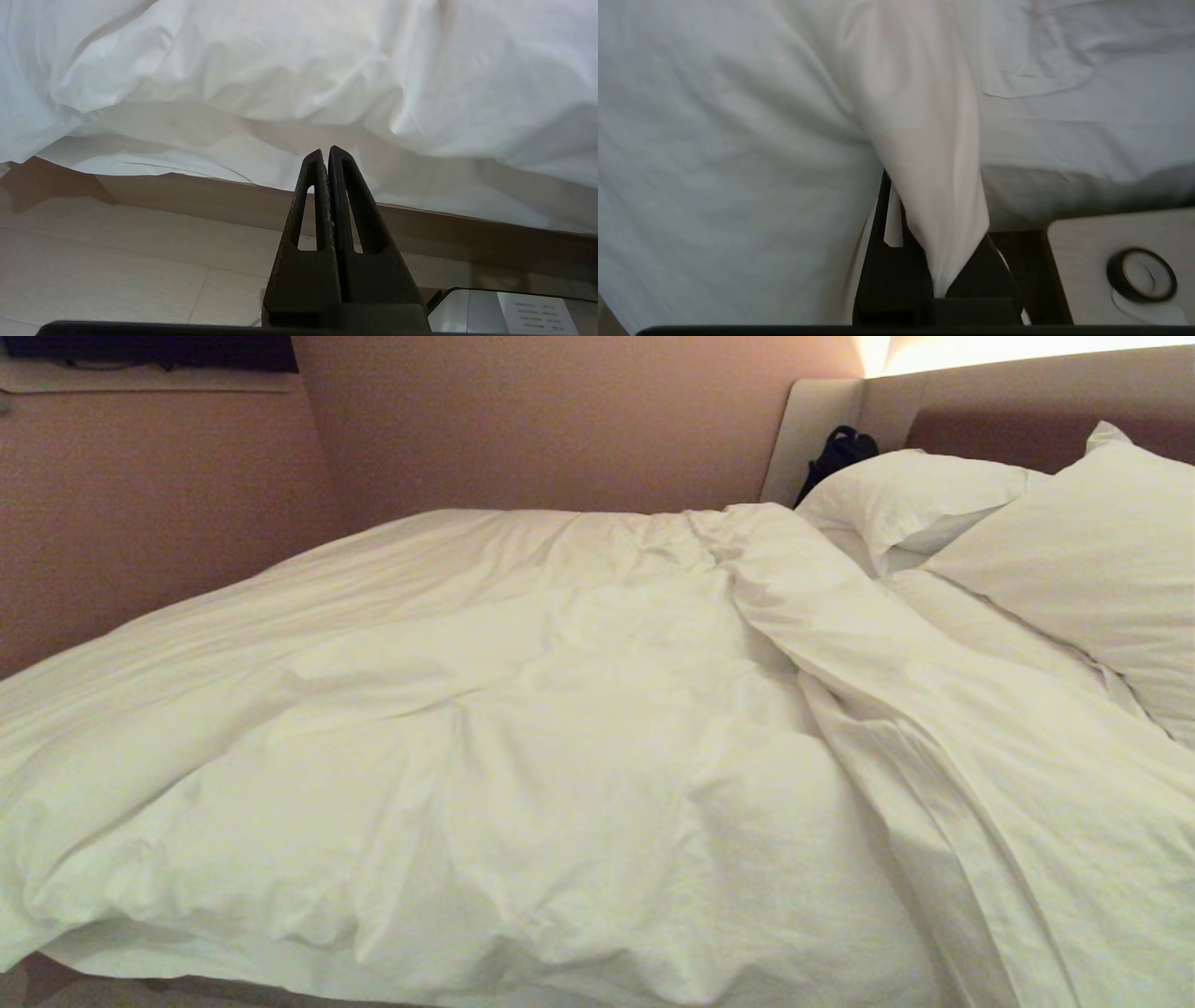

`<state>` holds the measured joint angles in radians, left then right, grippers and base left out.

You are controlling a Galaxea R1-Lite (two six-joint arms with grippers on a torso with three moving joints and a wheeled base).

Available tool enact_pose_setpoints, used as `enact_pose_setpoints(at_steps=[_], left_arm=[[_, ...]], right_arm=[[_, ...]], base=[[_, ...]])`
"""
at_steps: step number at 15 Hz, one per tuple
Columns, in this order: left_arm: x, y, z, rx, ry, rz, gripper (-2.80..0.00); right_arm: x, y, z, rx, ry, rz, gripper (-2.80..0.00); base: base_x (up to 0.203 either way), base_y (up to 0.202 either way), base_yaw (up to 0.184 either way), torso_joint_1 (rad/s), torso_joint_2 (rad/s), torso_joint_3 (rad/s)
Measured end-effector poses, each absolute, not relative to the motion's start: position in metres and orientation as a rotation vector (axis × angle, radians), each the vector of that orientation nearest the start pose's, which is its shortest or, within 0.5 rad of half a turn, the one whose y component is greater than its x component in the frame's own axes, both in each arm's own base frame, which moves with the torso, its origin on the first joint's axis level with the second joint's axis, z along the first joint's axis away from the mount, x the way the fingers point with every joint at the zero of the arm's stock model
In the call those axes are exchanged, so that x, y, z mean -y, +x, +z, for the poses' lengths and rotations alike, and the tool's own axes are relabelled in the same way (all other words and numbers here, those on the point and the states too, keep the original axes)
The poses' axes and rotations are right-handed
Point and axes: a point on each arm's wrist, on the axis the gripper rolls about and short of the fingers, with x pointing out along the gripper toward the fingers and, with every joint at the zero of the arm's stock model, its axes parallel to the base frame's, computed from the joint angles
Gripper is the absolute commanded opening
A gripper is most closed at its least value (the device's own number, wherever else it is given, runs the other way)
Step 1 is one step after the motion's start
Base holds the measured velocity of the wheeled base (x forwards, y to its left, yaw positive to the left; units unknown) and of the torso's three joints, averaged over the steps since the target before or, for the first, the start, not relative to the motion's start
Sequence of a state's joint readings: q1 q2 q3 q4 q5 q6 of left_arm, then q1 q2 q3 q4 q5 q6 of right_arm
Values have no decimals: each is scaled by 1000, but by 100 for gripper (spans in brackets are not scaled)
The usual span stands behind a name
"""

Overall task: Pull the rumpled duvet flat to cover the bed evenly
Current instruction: Flatten the corners of the folded blanket

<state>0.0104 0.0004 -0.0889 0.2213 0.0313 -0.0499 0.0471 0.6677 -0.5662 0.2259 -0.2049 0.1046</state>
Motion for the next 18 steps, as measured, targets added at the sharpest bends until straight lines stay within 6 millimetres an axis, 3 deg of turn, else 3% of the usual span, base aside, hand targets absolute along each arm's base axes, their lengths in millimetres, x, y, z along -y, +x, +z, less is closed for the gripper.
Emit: enact_pose_setpoints(at_steps=[18], left_arm=[[0,-31,77,-132,-48,45,-280]], right_arm=[[8,-33,188,-121,106,-334,-280]], base=[[0,0,0,0,0,0]])
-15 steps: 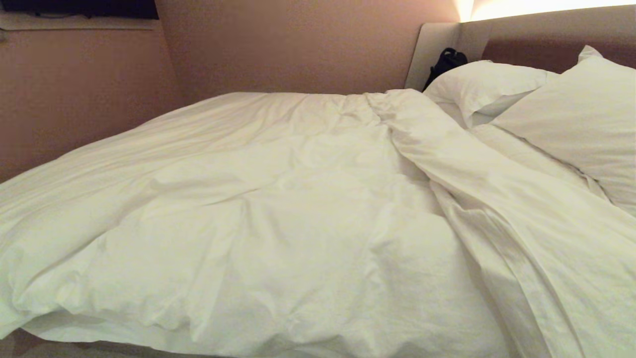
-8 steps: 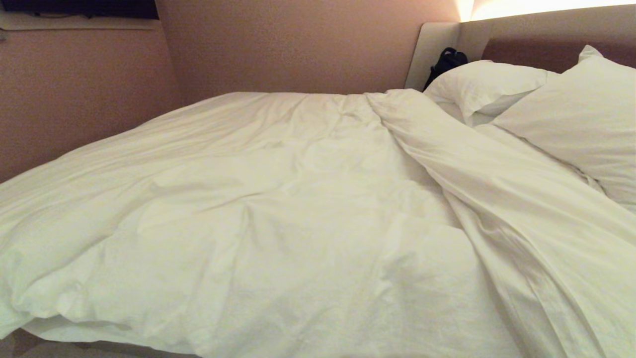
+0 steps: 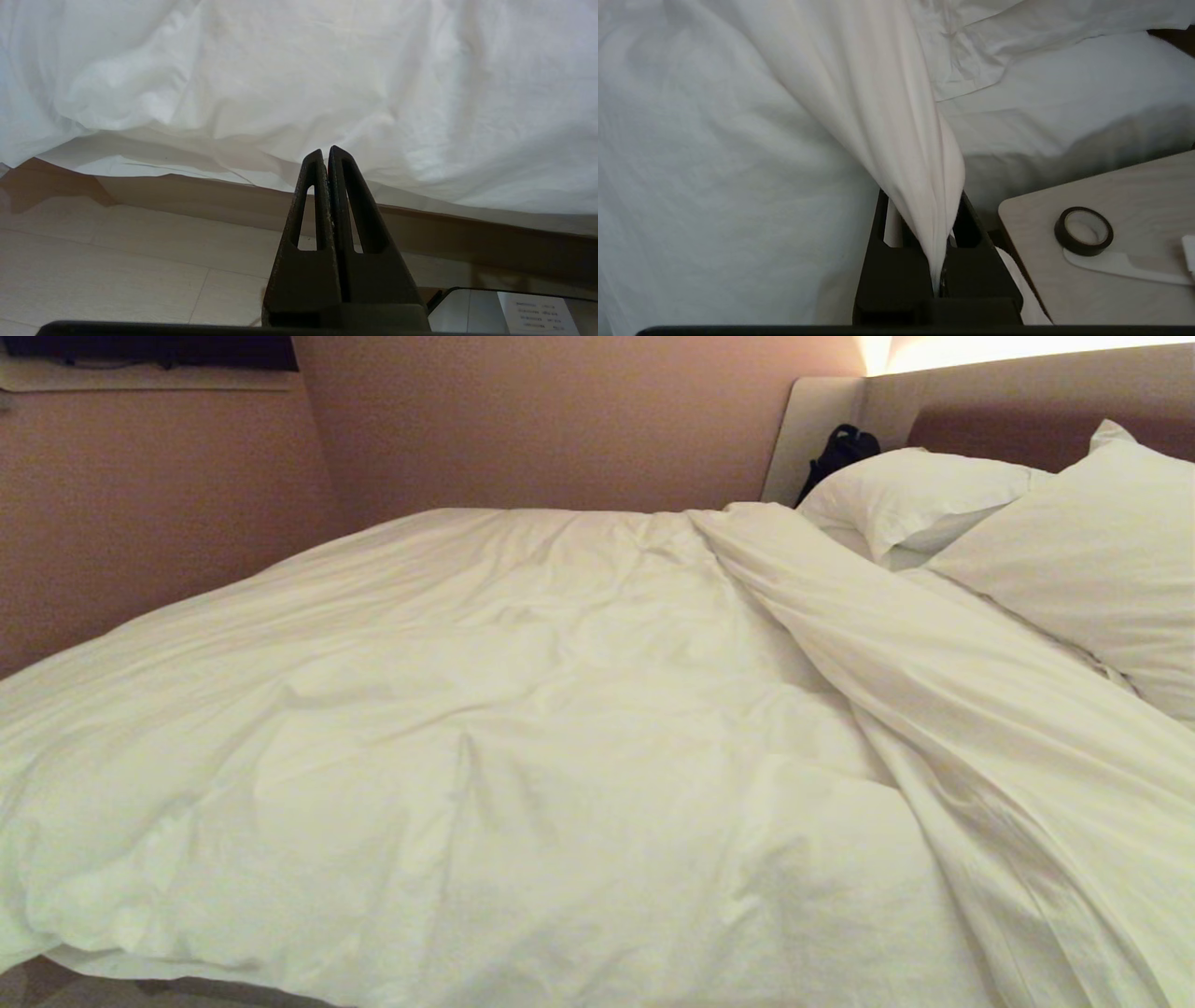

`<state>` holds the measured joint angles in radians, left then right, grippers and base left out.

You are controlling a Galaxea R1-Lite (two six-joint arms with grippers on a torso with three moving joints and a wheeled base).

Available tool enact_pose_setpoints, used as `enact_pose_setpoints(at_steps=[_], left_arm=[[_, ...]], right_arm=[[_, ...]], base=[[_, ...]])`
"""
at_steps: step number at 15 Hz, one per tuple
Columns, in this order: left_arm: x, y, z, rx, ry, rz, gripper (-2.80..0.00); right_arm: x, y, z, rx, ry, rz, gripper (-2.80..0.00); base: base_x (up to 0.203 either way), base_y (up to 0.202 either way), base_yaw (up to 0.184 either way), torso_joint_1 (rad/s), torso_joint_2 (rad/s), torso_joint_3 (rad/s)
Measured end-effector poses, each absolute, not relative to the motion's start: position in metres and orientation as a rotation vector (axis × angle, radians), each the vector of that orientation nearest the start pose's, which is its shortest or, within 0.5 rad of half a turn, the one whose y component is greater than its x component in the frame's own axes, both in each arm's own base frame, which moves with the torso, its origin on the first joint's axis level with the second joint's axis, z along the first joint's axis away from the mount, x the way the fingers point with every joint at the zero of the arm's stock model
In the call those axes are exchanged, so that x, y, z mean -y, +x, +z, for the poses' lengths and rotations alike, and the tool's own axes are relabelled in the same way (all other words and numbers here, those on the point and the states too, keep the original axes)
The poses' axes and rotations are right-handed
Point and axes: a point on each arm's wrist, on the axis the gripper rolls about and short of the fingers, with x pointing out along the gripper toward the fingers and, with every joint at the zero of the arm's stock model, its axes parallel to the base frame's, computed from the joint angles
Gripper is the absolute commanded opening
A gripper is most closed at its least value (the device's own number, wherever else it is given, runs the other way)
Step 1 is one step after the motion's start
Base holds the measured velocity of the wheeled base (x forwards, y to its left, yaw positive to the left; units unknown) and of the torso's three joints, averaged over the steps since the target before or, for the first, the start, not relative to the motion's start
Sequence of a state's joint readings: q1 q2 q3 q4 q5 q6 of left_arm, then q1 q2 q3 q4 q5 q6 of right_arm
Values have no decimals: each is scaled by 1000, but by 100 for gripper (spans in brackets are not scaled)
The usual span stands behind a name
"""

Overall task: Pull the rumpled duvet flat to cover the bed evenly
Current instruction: Flatten the corners of the folded blanket

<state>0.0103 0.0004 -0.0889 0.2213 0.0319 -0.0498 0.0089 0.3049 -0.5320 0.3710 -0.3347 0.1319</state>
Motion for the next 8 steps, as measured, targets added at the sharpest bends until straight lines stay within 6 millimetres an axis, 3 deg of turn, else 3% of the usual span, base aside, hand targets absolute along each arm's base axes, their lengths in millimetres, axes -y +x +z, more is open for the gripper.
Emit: enact_pose_setpoints(at_steps=[8], left_arm=[[0,-31,77,-132,-48,46,-280]], right_arm=[[8,-35,177,-148,111,-332,-280]], base=[[0,0,0,0,0,0]])
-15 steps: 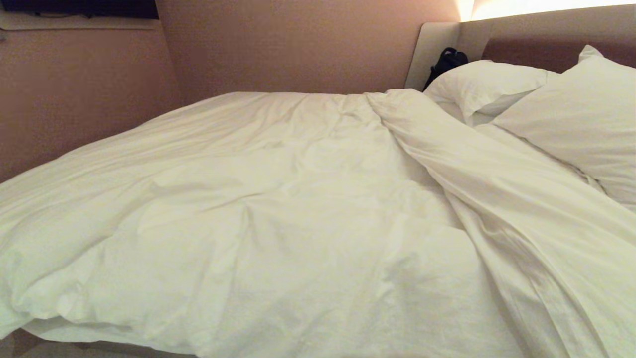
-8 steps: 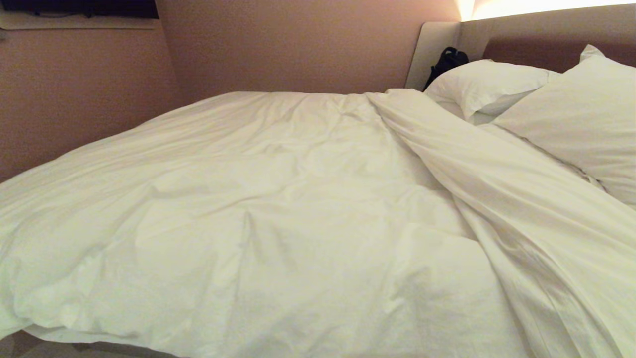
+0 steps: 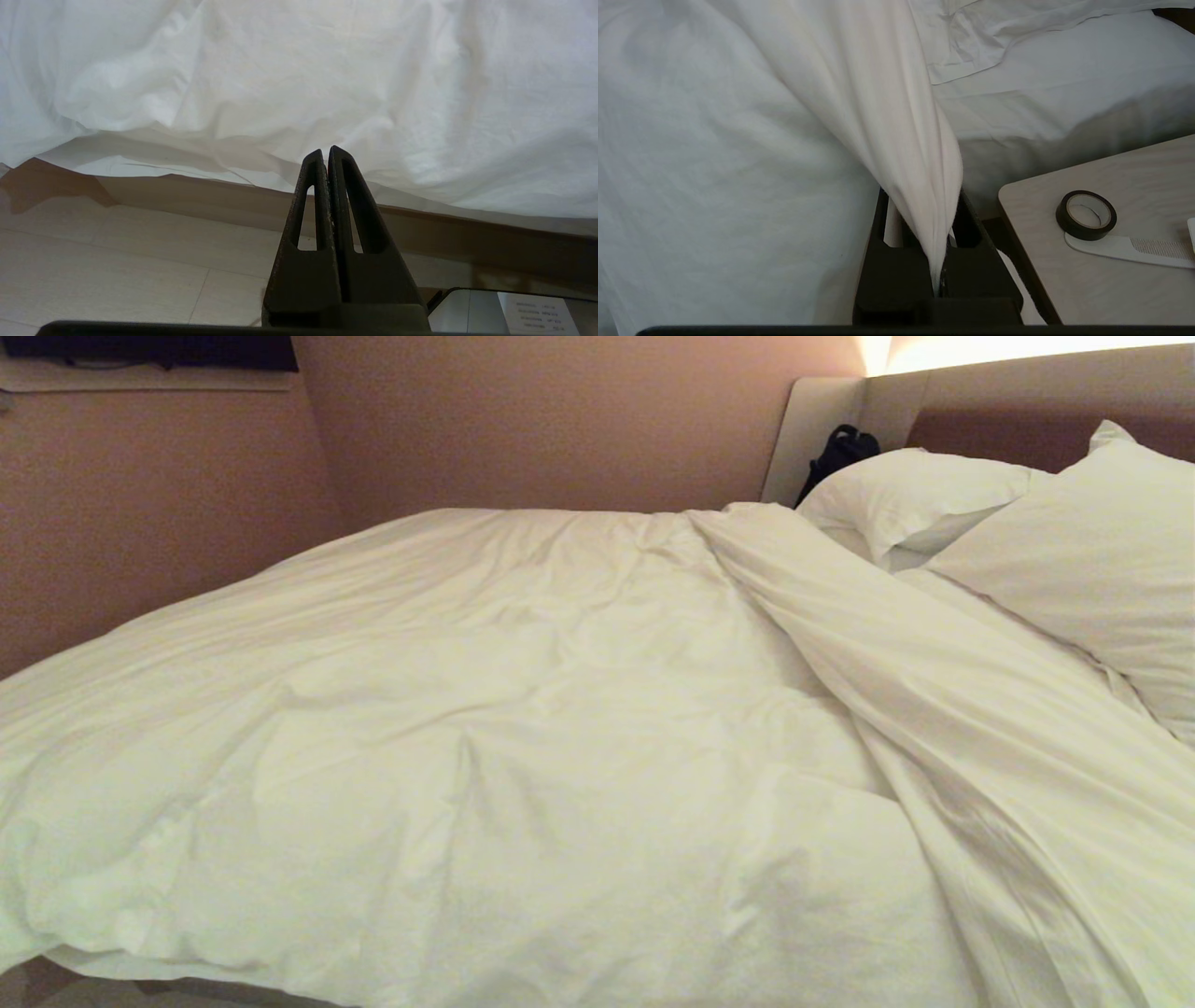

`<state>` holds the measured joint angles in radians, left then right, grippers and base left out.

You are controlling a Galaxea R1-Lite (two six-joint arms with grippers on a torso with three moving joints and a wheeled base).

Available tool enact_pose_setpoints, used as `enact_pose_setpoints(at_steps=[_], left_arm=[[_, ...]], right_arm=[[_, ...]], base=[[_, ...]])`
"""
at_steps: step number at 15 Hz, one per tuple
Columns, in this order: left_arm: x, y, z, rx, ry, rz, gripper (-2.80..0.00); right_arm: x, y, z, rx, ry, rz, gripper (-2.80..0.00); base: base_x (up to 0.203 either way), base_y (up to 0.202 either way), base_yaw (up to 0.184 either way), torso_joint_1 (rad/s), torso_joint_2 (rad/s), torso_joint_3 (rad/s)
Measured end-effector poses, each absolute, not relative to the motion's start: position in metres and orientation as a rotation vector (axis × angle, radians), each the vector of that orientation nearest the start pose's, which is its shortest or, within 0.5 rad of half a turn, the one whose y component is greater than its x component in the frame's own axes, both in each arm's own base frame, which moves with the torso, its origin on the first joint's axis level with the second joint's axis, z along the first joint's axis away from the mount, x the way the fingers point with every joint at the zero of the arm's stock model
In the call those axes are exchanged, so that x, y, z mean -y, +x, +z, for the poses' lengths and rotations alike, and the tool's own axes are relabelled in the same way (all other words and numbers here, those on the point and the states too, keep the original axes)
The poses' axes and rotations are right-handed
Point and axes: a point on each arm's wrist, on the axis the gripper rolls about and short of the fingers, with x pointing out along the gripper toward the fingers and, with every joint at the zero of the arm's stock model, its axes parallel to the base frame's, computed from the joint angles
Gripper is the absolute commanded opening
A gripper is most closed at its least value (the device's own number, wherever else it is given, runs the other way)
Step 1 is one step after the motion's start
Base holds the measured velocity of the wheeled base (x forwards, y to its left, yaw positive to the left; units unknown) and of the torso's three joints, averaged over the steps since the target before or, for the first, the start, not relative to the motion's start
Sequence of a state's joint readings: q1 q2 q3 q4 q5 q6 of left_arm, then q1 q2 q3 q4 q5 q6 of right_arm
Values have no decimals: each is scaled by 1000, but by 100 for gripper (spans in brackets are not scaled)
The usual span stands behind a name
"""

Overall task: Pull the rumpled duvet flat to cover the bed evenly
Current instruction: Flatten the corners of the folded blanket

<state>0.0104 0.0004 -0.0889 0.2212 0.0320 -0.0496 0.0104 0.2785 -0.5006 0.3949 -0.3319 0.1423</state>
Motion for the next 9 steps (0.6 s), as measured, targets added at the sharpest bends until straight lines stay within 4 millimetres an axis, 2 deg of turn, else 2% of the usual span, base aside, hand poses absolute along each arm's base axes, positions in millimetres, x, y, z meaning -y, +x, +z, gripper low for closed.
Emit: enact_pose_setpoints(at_steps=[3,7,8,9], left_arm=[[0,-31,77,-132,-48,45,-280],[0,-31,77,-132,-48,46,-280],[0,-31,77,-132,-49,45,-280],[0,-31,77,-132,-48,45,-280]], right_arm=[[8,-31,180,-162,109,-328,-280],[7,-26,200,-131,114,-315,-280],[7,-24,205,-127,114,-313,0],[7,-21,210,-126,114,-311,0]], base=[[0,0,0,0,0,0],[0,0,0,0,0,0],[0,0,0,0,0,0],[0,0,0,0,0,0]])
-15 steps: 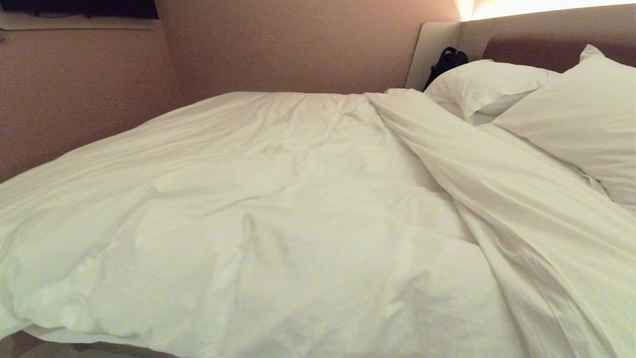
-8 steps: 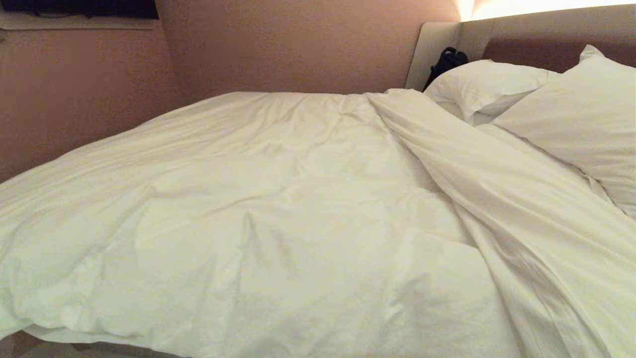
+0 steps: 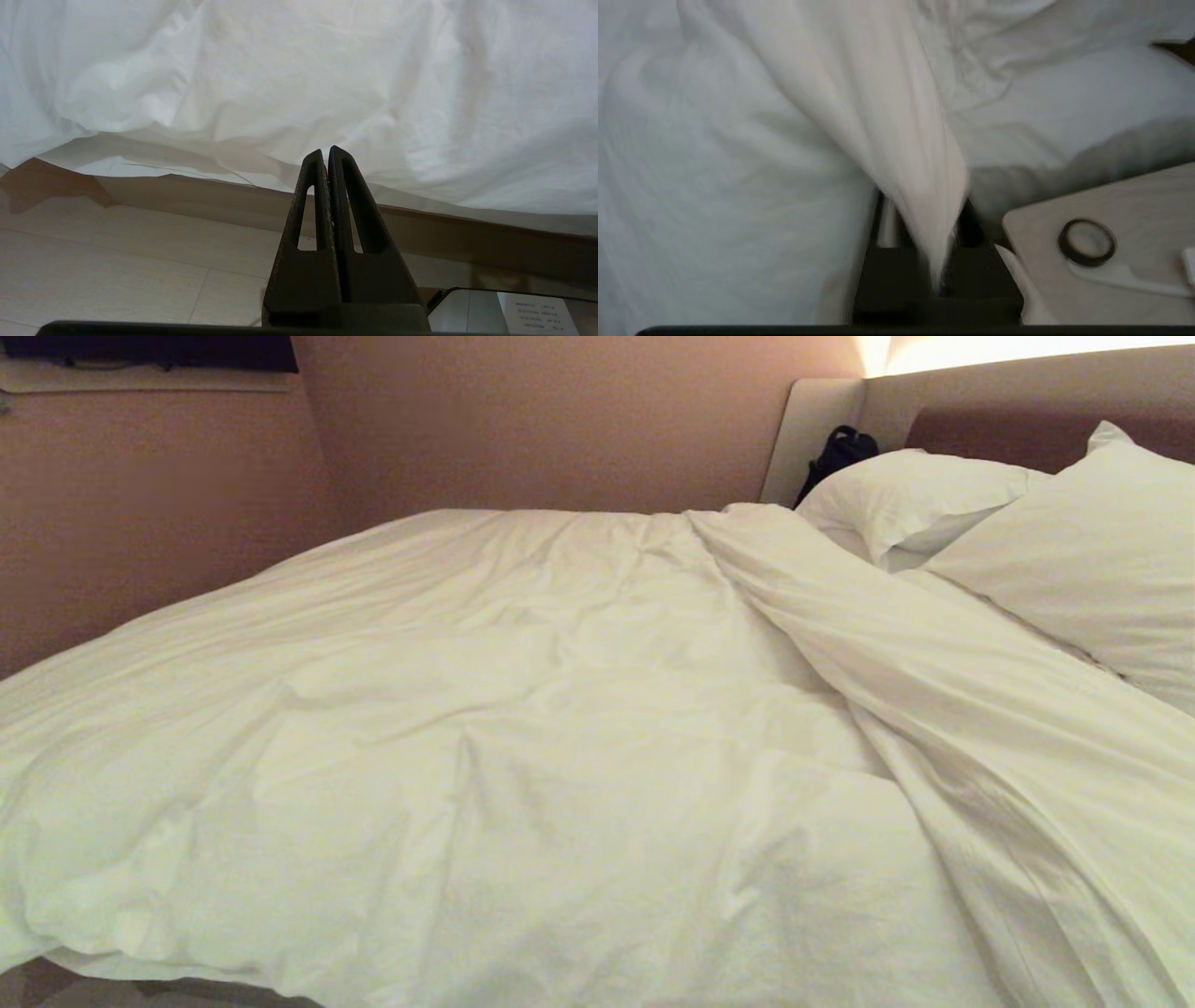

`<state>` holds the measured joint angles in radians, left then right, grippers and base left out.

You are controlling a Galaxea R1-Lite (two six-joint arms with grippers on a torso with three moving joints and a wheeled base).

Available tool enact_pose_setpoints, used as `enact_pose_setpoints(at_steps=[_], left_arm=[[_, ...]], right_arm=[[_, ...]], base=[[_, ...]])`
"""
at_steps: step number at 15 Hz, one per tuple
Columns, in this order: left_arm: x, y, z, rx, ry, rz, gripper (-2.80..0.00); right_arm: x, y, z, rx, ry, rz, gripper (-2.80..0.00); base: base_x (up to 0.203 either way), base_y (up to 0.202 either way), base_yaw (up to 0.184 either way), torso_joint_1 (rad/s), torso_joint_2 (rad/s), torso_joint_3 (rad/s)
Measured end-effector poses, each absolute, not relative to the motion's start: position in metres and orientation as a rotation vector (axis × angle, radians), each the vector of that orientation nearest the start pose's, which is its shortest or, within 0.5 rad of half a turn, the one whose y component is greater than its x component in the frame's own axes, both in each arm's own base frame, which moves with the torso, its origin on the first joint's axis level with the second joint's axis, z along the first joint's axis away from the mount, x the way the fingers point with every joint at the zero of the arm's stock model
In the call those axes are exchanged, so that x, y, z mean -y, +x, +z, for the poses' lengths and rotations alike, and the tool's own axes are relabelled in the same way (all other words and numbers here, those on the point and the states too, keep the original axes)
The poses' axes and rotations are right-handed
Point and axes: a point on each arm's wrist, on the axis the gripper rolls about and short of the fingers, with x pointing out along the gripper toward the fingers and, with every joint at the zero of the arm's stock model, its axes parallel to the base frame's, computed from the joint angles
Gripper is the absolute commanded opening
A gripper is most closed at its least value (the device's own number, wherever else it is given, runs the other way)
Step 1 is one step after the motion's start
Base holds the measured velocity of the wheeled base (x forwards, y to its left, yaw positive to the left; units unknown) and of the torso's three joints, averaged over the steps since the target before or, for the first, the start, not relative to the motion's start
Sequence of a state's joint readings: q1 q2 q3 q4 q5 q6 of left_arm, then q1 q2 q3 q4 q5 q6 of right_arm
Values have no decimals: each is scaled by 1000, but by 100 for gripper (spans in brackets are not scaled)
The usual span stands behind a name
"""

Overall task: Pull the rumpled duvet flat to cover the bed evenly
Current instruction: Flatten the corners of the folded blanket

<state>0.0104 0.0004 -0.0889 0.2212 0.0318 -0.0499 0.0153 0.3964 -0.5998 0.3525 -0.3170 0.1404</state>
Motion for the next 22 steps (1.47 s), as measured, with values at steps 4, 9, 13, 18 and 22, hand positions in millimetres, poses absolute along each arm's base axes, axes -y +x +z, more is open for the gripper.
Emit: enact_pose_setpoints(at_steps=[4,9,13,18,22], left_arm=[[0,-31,77,-132,-48,45,-280],[0,-31,77,-132,-49,45,-280],[0,-31,77,-132,-48,45,-280],[0,-31,77,-131,-48,45,-280],[0,-31,77,-132,-49,45,-280]], right_arm=[[6,-3,216,-199,105,-285,0],[5,10,235,-210,110,-240,0],[3,30,260,-226,117,-172,0],[0,87,261,-404,113,-117,0],[-7,114,251,-517,98,-37,-280]], base=[[0,0,0,0,0,0],[0,0,0,0,0,0],[0,0,0,0,0,0],[0,0,0,0,0,0],[0,0,0,0,0,0]])
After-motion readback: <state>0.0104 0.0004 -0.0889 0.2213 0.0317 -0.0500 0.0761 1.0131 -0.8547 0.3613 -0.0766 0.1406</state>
